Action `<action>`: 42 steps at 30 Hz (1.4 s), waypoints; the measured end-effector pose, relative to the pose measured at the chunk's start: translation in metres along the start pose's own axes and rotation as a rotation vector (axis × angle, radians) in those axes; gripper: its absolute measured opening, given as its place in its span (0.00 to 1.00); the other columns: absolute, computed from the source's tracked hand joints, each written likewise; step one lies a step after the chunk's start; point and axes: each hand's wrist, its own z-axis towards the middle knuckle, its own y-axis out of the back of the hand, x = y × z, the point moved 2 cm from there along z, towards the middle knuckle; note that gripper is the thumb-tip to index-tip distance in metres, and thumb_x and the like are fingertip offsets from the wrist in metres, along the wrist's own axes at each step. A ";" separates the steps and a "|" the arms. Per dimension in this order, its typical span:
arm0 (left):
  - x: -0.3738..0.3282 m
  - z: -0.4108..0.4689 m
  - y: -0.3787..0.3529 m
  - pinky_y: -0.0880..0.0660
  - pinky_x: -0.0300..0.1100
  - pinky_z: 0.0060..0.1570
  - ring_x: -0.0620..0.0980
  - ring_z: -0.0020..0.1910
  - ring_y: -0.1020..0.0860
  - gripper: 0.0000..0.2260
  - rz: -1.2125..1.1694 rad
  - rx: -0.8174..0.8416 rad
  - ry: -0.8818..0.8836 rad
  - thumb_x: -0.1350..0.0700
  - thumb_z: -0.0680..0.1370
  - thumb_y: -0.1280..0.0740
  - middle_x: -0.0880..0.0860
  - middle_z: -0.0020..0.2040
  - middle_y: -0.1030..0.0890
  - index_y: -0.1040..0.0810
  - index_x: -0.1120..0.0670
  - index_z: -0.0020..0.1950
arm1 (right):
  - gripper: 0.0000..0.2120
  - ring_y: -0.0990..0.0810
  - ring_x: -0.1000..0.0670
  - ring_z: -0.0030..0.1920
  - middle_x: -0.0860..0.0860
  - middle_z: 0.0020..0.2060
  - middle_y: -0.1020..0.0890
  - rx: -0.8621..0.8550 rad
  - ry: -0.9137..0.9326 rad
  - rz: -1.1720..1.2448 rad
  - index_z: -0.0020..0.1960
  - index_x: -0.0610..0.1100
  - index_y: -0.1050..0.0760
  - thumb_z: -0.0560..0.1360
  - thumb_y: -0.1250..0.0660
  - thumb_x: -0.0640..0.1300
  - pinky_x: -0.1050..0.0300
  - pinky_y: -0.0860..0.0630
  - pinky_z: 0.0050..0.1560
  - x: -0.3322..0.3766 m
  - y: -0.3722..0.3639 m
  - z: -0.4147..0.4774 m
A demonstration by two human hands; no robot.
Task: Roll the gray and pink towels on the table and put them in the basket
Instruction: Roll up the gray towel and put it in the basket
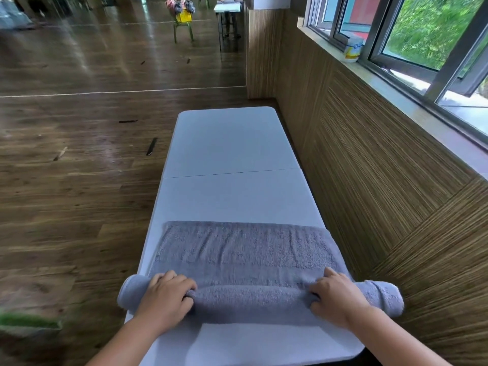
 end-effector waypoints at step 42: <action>-0.009 -0.004 -0.012 0.34 0.50 0.62 0.45 0.57 0.23 0.33 0.079 -0.086 -0.066 0.24 0.65 0.36 0.40 0.57 0.20 0.20 0.44 0.60 | 0.29 0.24 0.50 0.57 0.55 0.53 0.21 -0.014 0.047 0.004 0.56 0.48 0.22 0.60 0.36 0.62 0.55 0.21 0.57 0.004 -0.005 -0.006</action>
